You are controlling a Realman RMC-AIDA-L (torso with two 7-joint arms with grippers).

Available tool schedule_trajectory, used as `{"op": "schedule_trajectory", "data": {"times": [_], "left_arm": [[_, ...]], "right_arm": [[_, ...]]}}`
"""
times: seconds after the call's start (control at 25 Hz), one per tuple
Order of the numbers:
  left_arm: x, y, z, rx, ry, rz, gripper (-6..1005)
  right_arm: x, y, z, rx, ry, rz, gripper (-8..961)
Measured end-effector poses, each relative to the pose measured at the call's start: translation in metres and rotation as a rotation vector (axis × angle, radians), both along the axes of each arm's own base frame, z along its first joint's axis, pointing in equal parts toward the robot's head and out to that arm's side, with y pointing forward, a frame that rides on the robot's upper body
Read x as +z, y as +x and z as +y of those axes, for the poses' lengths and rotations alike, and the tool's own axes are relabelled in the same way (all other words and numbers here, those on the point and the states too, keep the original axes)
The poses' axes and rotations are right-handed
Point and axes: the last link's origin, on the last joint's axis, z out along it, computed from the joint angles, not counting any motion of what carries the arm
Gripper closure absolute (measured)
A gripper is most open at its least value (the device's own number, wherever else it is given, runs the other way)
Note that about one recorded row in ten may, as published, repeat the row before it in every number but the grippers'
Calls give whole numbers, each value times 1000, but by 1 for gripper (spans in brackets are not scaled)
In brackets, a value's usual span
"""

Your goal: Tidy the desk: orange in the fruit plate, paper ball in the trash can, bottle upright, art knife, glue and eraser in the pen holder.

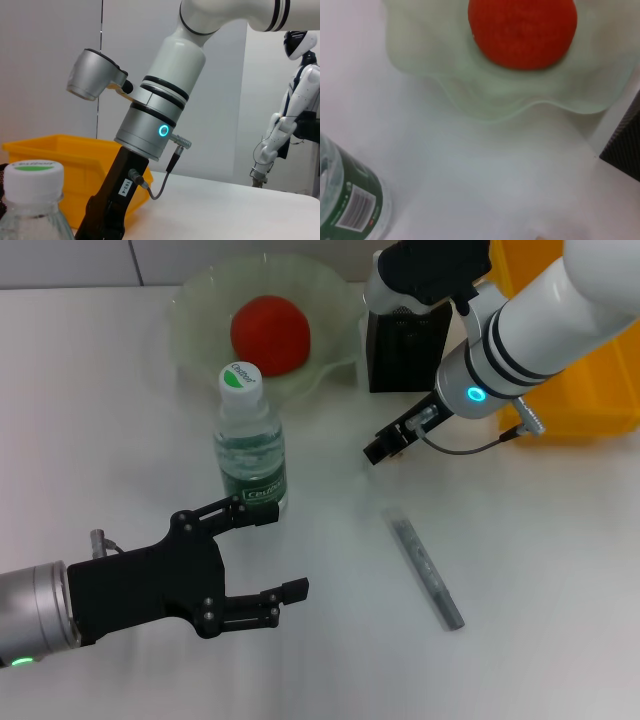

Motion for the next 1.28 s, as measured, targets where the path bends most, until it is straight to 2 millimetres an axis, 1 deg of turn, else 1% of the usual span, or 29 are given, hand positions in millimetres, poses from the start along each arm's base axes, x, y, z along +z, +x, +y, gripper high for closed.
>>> {"op": "schedule_trajectory", "data": {"times": [0.2, 0.32, 0.76, 0.96, 1.04, 1.2, 1.24, 1.28], "left_arm": [[0, 0, 0, 0, 0, 0, 140], [0, 0, 0, 1, 1, 1, 140], [-1, 0, 1, 3, 1, 2, 140], [-1, 0, 1, 3, 2, 2, 140], [-1, 0, 1, 3, 2, 2, 140], [-1, 0, 0, 2, 2, 1, 140], [-1, 0, 0, 2, 2, 0, 140], [-1, 0, 0, 2, 2, 0, 140]], "right_arm": [[-1, 1, 1, -1, 3, -1, 364], [-2, 2, 1, -5, 3, 5, 359], [-6, 9, 3, -14, 1, -3, 411], [-7, 8, 4, -7, 0, 0, 517], [-7, 7, 3, -3, -5, 7, 517], [-1, -1, 1, 14, -2, 39, 518], [2, -3, -1, 17, -1, 51, 518], [13, -12, -6, 34, 2, 79, 518]]}}
